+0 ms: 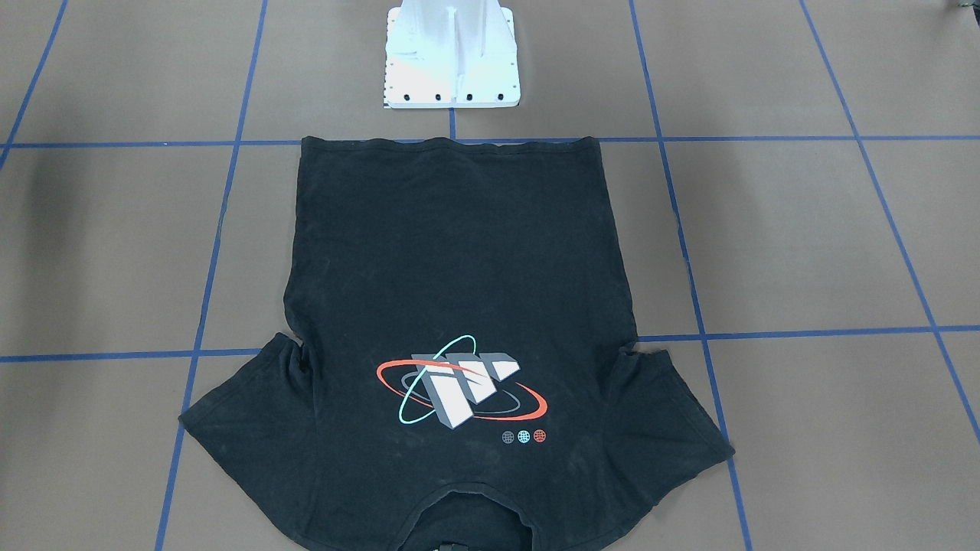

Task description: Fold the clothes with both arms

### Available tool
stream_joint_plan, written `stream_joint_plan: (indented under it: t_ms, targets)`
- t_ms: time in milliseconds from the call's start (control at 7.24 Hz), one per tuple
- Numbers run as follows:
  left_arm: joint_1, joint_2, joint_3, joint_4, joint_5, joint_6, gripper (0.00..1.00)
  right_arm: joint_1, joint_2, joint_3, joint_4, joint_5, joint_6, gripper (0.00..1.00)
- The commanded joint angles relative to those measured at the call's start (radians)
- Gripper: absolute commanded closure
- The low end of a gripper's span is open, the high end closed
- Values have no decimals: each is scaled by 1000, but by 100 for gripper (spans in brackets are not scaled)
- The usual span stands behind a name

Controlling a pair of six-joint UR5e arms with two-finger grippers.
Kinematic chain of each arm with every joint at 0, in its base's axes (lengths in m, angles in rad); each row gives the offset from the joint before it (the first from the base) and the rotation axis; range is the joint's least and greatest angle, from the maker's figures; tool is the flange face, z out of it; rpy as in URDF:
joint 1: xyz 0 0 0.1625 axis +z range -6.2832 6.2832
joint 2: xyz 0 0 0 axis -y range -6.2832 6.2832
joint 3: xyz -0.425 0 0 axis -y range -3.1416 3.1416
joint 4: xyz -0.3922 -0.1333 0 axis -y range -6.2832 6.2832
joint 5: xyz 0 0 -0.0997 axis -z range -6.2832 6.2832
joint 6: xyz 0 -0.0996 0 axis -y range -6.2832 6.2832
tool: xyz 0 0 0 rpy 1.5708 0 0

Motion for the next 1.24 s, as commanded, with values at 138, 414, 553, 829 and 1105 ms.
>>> stream_joint_plan:
  t_ms: [138, 414, 553, 829, 1105]
  targets:
    - [3, -6, -1, -15, -8, -16, 0, -86, 31, -4, 12, 27, 109, 0]
    - [3, -5, 6, -13, -43, -34, 0, -187, 119, -57, 150, -37, 447, 0]
    - [3, -5, 8, -16, -40, -34, 0, -254, 172, -142, 278, -85, 631, 0]
    - [3, -3, 9, -16, -42, -33, 0, -359, 342, -334, 469, -155, 989, 0]
    - [3, -5, 9, -16, -40, -33, 0, -431, 483, -465, 511, -260, 1129, 1]
